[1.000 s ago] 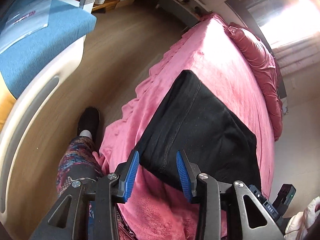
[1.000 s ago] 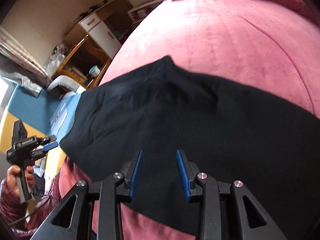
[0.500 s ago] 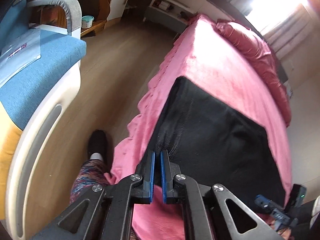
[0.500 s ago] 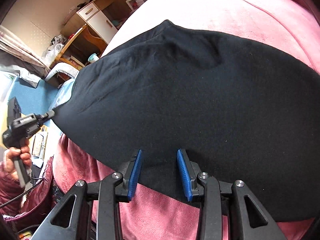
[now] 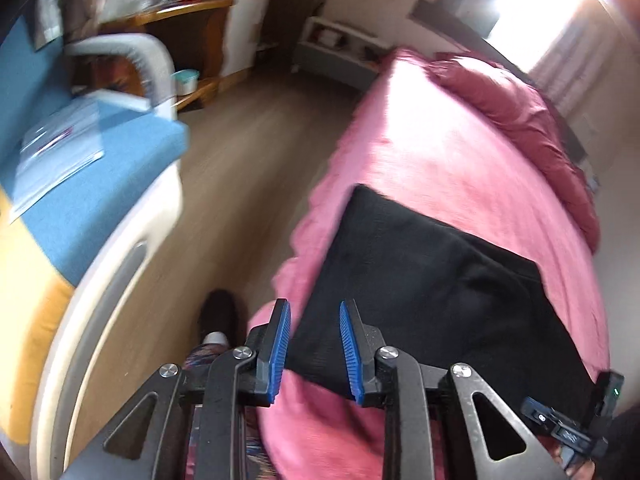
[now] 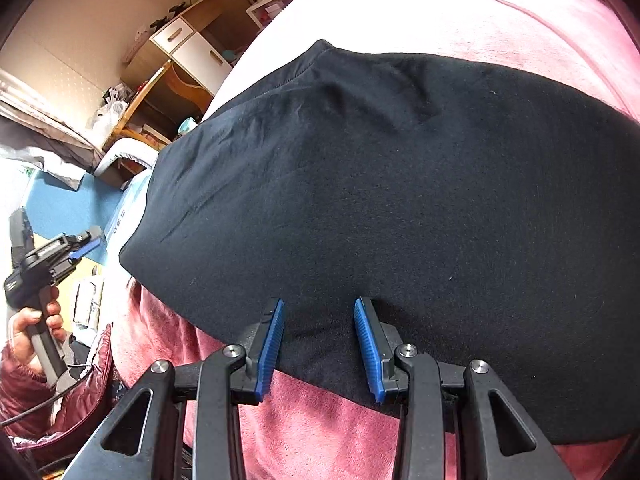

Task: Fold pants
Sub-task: 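Open the left gripper and withdraw both grippers above the pants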

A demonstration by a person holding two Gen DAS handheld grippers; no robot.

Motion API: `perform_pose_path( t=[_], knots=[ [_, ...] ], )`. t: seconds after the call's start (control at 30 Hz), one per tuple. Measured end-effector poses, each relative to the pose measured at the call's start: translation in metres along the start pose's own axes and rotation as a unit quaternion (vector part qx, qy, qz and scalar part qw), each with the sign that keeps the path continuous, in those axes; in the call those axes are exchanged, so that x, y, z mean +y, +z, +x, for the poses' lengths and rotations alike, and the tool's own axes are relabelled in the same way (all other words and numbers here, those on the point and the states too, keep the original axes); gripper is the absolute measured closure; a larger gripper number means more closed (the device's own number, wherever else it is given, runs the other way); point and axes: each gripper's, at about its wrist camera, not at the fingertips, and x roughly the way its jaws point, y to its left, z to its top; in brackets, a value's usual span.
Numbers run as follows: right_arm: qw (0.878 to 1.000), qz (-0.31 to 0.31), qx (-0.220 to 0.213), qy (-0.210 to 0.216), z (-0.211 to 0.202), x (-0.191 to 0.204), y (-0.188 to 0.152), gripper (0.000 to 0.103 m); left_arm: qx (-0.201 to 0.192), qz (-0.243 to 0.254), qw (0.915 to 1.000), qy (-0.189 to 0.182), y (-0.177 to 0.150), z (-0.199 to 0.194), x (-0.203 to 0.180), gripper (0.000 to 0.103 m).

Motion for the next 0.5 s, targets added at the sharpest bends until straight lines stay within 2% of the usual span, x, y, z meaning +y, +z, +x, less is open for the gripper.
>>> perform_pose_path(
  t=[0.17, 0.27, 0.37, 0.43, 0.5],
  knots=[
    [0.999, 0.025, -0.013, 0.017, -0.014, -0.011, -0.001, 0.065, 0.029, 0.09, 0.9943, -0.048, -0.019, 0.015, -0.063, 0.077],
    [0.998, 0.049, -0.032, 0.008, -0.032, -0.027, -0.001, 0.063, 0.064, 0.129, 0.9889, -0.037, -0.032, 0.034, -0.088, 0.077],
    [0.994, 0.091, -0.059, -0.004, -0.059, -0.059, -0.004, 0.062, 0.088, 0.145, 0.9852, -0.026, -0.044, 0.049, -0.099, 0.077],
    [0.988, 0.132, -0.082, -0.003, -0.082, -0.087, -0.009, 0.062, 0.089, 0.152, 0.9839, -0.027, -0.047, 0.051, -0.104, 0.077],
    [0.976, 0.184, -0.114, -0.011, -0.111, -0.123, -0.02, 0.062, 0.087, 0.16, 0.983, -0.025, -0.048, 0.052, -0.105, 0.077]
  ],
)
